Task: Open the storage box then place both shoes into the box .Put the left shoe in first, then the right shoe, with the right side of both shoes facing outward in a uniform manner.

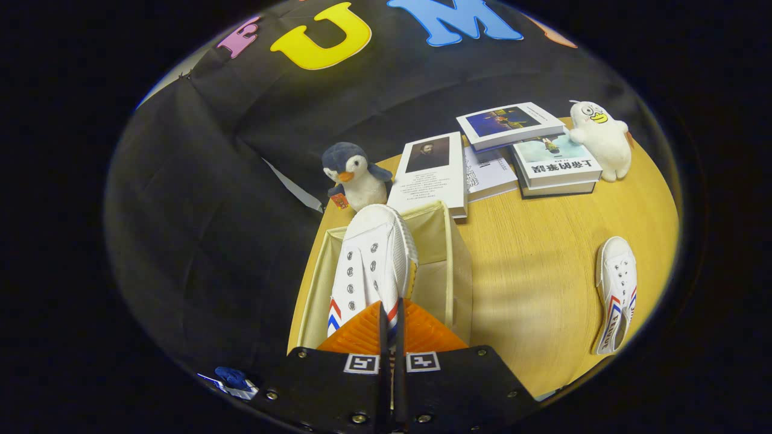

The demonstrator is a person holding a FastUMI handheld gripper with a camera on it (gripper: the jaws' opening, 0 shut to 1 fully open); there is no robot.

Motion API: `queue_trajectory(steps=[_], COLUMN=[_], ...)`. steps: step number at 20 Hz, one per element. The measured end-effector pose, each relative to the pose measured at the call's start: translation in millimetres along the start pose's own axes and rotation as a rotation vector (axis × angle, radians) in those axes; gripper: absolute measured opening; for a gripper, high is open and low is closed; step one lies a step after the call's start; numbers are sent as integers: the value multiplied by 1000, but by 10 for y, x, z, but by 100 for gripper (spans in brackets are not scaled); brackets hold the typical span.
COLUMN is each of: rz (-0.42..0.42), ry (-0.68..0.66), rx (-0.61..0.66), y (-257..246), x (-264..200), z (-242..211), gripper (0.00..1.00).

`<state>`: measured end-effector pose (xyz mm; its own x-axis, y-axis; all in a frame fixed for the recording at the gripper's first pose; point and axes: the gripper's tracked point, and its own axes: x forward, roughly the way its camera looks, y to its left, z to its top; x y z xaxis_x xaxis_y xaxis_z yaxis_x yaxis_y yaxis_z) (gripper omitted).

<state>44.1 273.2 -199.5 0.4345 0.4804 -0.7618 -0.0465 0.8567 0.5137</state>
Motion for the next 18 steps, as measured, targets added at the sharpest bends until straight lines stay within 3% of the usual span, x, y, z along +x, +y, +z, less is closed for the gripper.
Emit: queue_trajectory(steps=[18], rz=[-100], ry=[113], rx=[14], y=[167], x=[867], z=[-547], gripper=[2])
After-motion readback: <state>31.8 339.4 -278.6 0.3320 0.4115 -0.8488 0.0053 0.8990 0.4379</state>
